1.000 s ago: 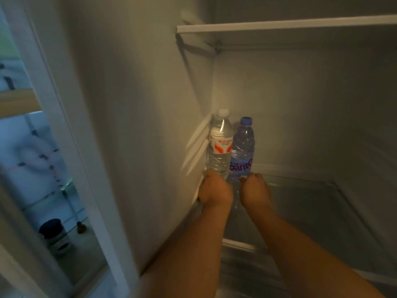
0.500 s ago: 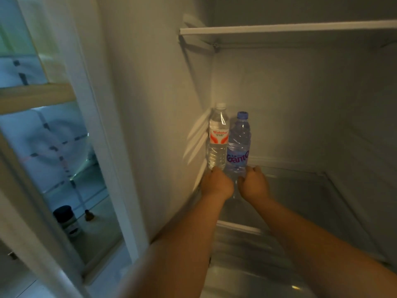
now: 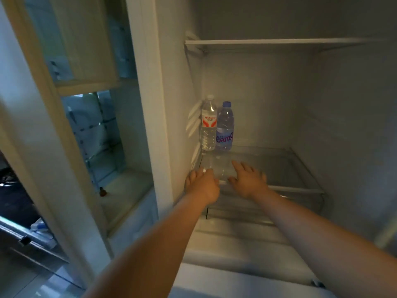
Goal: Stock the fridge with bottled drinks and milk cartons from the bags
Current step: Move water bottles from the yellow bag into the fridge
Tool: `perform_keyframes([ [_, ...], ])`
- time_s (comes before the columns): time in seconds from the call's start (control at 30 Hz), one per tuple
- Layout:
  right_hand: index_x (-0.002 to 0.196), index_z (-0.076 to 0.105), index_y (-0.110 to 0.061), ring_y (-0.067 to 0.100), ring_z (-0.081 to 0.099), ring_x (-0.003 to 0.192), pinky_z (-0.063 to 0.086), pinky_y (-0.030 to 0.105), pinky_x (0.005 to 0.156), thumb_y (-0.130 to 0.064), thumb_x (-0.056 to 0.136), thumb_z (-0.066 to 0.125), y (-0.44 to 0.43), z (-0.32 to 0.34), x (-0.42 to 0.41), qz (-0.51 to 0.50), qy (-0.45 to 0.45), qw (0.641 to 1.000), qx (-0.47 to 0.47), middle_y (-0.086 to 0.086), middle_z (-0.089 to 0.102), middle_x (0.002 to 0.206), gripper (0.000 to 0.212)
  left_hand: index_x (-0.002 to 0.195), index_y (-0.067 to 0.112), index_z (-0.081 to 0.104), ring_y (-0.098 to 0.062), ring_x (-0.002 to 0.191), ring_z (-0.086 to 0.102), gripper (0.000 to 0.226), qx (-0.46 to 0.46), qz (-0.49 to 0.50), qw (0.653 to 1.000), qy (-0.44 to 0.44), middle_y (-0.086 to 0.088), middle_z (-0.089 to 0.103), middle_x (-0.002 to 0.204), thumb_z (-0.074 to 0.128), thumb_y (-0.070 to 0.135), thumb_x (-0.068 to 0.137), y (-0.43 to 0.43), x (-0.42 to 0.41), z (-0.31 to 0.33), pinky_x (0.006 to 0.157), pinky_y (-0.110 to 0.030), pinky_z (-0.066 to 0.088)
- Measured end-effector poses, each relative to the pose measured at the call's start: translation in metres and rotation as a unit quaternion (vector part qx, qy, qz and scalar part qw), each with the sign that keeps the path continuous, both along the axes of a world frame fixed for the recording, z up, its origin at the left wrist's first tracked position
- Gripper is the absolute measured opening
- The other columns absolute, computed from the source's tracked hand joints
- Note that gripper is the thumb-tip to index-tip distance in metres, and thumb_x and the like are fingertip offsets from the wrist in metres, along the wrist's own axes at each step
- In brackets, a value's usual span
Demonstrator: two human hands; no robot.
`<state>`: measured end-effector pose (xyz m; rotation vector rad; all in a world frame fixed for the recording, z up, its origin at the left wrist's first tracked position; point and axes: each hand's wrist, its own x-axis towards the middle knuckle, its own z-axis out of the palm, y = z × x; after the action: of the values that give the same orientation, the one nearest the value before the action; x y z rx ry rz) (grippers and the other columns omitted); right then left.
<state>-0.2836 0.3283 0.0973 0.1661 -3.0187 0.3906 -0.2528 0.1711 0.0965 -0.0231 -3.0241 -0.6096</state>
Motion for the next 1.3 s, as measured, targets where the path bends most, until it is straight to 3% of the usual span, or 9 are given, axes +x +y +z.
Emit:
perform_keyframes([
  [0.17, 0.154, 0.008, -0.036, 0.029, 0.002, 0.15, 0.002, 0.059, 0.117, -0.062, 0.096, 0.028, 0.003, -0.016, 0.088, -0.054, -0.014, 0.995, 0.077, -0.001, 0.003, 0.164, 0.067, 0.158, 0.03, 0.004, -0.029, 0.151, -0.013, 0.065, -0.027, -0.043, 0.997, -0.057, -0.004, -0.011, 0.165, 0.031, 0.051, 0.102, -0.01, 0.081, -0.018, 0.123, -0.047, 0.001],
  [0.3, 0.155, 0.008, -0.032, 0.033, -0.002, 0.149, 0.0, 0.062, 0.114, -0.067, 0.093, 0.025, 0.002, -0.034, 0.158, -0.049, -0.01, 0.991, 0.127, 0.002, -0.003, 0.164, 0.073, 0.157, 0.031, 0.005, -0.033, 0.151, -0.006, 0.063, 0.002, -0.055, 0.998, -0.04, -0.003, -0.007, 0.166, 0.031, 0.05, 0.103, -0.017, 0.145, -0.037, 0.122, -0.053, 0.006],
  [0.63, 0.153, 0.001, -0.037, 0.027, -0.006, 0.15, -0.003, 0.056, 0.117, -0.068, 0.094, 0.016, 0.009, -0.084, 0.332, -0.01, -0.018, 0.993, 0.117, -0.002, -0.008, 0.164, 0.069, 0.155, 0.039, -0.005, -0.028, 0.151, -0.018, 0.071, -0.04, -0.059, 0.997, 0.006, 0.003, -0.017, 0.165, 0.024, 0.066, 0.097, -0.029, 0.305, -0.089, 0.12, -0.052, -0.002],
  [0.87, 0.154, 0.016, -0.031, 0.023, 0.011, 0.149, 0.006, 0.054, 0.117, -0.062, 0.097, 0.024, 0.036, -0.102, 0.431, -0.003, -0.006, 0.996, 0.089, -0.001, 0.015, 0.162, 0.065, 0.154, 0.041, -0.005, -0.024, 0.151, -0.015, 0.073, -0.018, -0.094, 0.995, 0.001, 0.005, -0.01, 0.165, 0.018, 0.071, 0.092, -0.012, 0.401, -0.114, 0.122, -0.053, -0.003],
  [1.03, 0.149, 0.028, -0.031, 0.019, 0.029, 0.141, 0.019, 0.048, 0.115, -0.06, 0.095, 0.023, 0.076, -0.108, 0.497, 0.006, 0.008, 0.998, 0.064, -0.005, 0.035, 0.152, 0.061, 0.154, 0.04, 0.01, -0.019, 0.152, -0.007, 0.08, 0.023, -0.089, 0.995, -0.026, 0.008, 0.005, 0.165, 0.014, 0.078, 0.084, 0.017, 0.469, -0.121, 0.122, -0.052, 0.003],
  [1.13, 0.149, 0.029, -0.031, 0.018, 0.032, 0.138, 0.022, 0.042, 0.113, -0.056, 0.098, 0.032, 0.111, -0.11, 0.54, 0.018, -0.026, 0.999, 0.016, -0.007, 0.037, 0.15, 0.057, 0.154, 0.04, 0.016, -0.016, 0.152, -0.004, 0.083, 0.074, -0.076, 0.993, -0.046, 0.01, 0.01, 0.164, 0.015, 0.083, 0.083, 0.047, 0.52, -0.132, 0.123, -0.05, 0.003],
  [1.3, 0.147, 0.035, -0.028, 0.016, 0.035, 0.136, 0.023, 0.041, 0.113, -0.051, 0.098, 0.039, 0.175, -0.124, 0.63, 0.039, -0.021, 0.999, -0.026, -0.007, 0.043, 0.146, 0.054, 0.152, 0.04, 0.021, -0.014, 0.152, -0.002, 0.073, 0.102, -0.044, 0.991, -0.069, 0.011, 0.013, 0.163, 0.025, 0.071, 0.087, 0.113, 0.61, -0.154, 0.121, -0.044, 0.0],
])
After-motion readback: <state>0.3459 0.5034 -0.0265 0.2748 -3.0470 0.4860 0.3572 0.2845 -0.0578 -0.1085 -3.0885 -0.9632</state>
